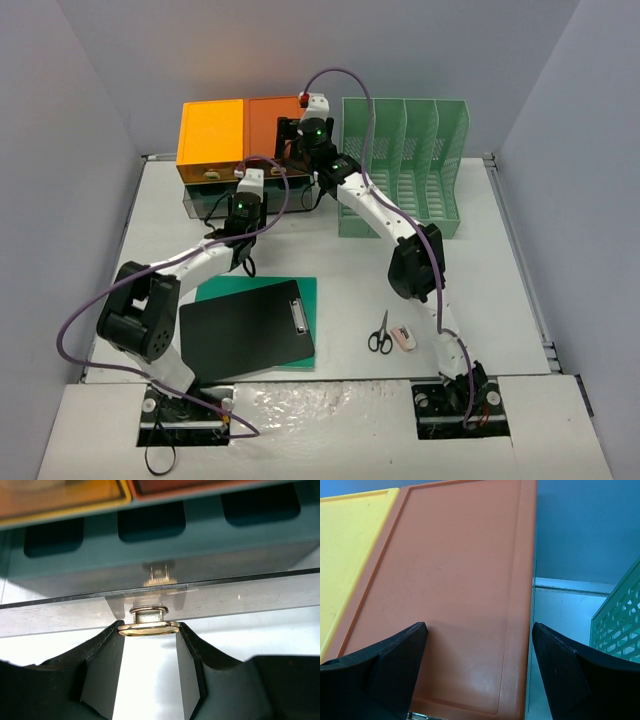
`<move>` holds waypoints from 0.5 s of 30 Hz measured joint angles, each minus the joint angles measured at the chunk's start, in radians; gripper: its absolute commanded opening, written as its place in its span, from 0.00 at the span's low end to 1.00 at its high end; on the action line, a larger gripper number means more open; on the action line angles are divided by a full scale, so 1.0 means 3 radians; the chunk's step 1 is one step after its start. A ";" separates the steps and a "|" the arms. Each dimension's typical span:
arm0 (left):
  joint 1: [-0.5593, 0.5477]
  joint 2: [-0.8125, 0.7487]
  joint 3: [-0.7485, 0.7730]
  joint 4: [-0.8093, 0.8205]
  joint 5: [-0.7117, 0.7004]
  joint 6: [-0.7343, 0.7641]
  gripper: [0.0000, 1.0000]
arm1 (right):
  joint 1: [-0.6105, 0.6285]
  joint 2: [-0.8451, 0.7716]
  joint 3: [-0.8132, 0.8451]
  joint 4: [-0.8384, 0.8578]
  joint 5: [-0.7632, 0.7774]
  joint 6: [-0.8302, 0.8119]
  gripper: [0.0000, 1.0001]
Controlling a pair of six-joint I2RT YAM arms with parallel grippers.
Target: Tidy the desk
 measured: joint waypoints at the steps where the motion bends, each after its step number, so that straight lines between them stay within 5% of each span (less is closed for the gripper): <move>1: -0.0029 -0.0064 -0.0035 -0.0058 -0.0019 -0.0019 0.00 | 0.0000 0.0000 0.0000 0.0000 0.0001 0.0000 0.83; 15: -0.0243 -0.0759 -0.0366 -0.0721 -0.0126 -0.0301 0.01 | 0.0000 0.0000 -0.0023 0.0034 0.0005 0.0000 0.83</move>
